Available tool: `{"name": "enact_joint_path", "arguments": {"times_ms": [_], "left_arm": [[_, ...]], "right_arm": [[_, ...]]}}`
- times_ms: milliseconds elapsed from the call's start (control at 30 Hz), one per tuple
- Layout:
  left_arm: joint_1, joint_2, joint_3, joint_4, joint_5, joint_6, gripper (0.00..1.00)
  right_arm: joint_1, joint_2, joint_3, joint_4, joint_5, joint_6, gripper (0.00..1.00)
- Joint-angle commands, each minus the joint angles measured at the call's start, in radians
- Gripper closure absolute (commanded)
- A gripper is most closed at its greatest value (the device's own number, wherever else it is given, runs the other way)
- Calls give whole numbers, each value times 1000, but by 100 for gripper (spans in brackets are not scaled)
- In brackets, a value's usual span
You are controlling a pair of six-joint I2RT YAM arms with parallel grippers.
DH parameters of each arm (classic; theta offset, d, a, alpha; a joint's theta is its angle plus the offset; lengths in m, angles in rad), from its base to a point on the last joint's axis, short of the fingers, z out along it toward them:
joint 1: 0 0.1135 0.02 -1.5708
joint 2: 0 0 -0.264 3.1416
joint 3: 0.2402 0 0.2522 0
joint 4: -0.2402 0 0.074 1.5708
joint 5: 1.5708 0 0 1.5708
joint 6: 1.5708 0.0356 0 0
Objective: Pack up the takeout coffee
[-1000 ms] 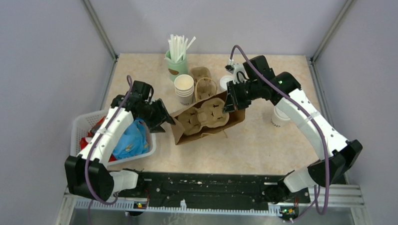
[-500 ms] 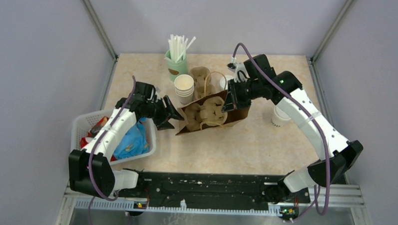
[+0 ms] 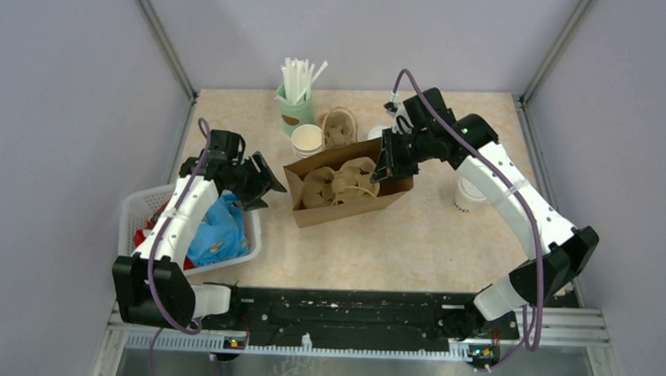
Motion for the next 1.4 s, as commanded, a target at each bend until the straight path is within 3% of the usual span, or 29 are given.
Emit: {"name": "enact_joint_path", "arguments": {"times_ms": [0,400,800,933,1067,1167,1367], "left_arm": [[0,65,6,37,39,51,36],[-47,153,-49,138,111,53,41],[-59,141,-54,126,88,52,41],[-59,131,-51,106,66,67,41],[-59,102,-26,44,35,92,39],[-59,47,-9,-2,19,102,36],[-59,-35,67,-114,27,91,28]], "right_arm": [[4,54,116,-59,24,-16,100],[46,244,336,-169,53,0,94],[64,300,386,-173,80,0,88],[63,314,367,-188,239,-49,71],[74,361,556,-336,393,-78,55],[73,337,706,-392,339,-70,44],[73,219,663,-353,197,-26,39]]}}
